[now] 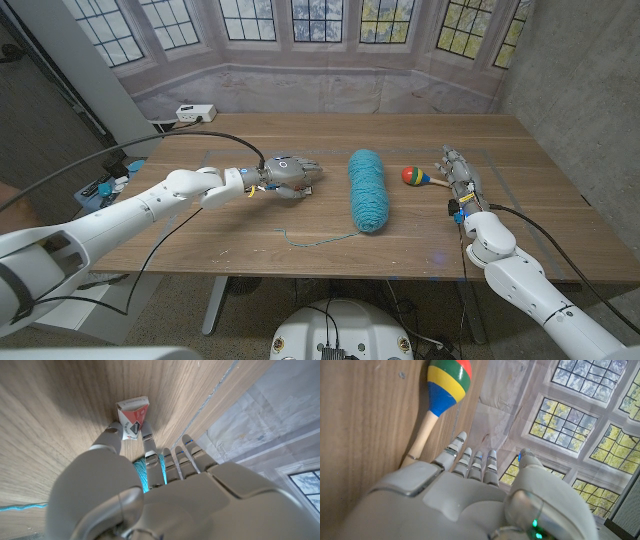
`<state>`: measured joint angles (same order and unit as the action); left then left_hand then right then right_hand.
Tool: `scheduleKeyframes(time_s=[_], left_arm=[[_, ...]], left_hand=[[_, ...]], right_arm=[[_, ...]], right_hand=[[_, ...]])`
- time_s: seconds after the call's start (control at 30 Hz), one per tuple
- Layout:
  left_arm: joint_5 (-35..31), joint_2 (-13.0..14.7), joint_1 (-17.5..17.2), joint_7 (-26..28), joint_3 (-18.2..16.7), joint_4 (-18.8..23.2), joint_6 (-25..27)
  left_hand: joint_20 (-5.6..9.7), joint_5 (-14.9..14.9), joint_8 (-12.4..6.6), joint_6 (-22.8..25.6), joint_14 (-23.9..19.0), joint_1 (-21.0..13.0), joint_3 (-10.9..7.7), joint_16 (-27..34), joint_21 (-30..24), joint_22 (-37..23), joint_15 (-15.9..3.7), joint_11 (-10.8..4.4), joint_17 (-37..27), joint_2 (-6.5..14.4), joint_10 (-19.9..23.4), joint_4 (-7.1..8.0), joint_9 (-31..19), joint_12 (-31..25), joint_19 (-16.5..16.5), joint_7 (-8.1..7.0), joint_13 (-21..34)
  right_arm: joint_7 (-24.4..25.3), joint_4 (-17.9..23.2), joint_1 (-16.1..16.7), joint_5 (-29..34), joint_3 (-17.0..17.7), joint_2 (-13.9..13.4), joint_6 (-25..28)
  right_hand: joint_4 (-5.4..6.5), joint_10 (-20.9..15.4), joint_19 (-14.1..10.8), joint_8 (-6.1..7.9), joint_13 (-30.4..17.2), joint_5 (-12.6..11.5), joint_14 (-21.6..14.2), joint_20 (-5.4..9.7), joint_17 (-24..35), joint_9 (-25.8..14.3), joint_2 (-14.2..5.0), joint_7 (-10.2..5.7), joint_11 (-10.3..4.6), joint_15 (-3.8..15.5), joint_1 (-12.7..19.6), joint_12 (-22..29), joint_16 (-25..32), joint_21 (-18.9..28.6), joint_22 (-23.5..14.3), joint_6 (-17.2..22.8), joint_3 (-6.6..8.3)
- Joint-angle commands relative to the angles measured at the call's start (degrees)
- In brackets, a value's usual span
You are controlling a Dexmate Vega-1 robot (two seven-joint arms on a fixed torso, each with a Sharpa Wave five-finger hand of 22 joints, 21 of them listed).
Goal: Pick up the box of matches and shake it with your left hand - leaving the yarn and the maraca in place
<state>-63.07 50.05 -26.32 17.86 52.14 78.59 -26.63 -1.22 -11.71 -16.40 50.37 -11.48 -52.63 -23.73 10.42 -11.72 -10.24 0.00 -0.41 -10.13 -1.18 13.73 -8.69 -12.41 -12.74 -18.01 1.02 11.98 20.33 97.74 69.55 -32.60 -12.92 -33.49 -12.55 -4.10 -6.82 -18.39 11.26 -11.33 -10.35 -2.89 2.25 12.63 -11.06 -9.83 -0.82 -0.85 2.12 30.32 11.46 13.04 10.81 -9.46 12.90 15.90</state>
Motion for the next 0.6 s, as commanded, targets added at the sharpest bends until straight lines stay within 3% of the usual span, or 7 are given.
scheduleKeyframes(time_s=[0.03,0.6], left_arm=[[0.5,-0.1,0.2,0.2,0.0,-0.3,0.1],[0.8,0.2,0.6,0.6,-0.4,0.2,-0.4]], left_hand=[[0.09,0.1,-0.32,0.8,-0.5,-0.9,-0.23,0.4,-0.2,-0.2,0.17,-0.17,-0.1,0.4,0.7,-0.10,-0.3,-0.3,-0.4,0.04,0.1],[0.20,0.2,-0.16,1.0,-1.1,-1.0,-0.25,0.5,-0.3,-0.2,-0.17,-0.42,-0.1,0.4,1.4,-0.14,-0.4,-0.4,-0.7,-0.02,0.0]], right_arm=[[0.0,-0.1,-0.2,-0.1,-0.3,0.2,0.3],[-0.3,0.0,-0.6,-0.1,-0.5,0.0,0.5]], right_hand=[[0.01,-0.5,-0.6,0.14,-0.3,0.1,-0.4,3.20,0.3,-0.1,-0.14,0.24,0.12,0.89,-0.4,0.2,0.4,0.1,-0.1,0.5,0.39],[0.05,-0.6,-0.6,0.15,-0.3,0.1,-0.4,3.13,0.4,-0.1,-0.11,0.28,0.17,0.87,-0.5,0.2,0.4,0.1,-0.1,0.5,0.40]])
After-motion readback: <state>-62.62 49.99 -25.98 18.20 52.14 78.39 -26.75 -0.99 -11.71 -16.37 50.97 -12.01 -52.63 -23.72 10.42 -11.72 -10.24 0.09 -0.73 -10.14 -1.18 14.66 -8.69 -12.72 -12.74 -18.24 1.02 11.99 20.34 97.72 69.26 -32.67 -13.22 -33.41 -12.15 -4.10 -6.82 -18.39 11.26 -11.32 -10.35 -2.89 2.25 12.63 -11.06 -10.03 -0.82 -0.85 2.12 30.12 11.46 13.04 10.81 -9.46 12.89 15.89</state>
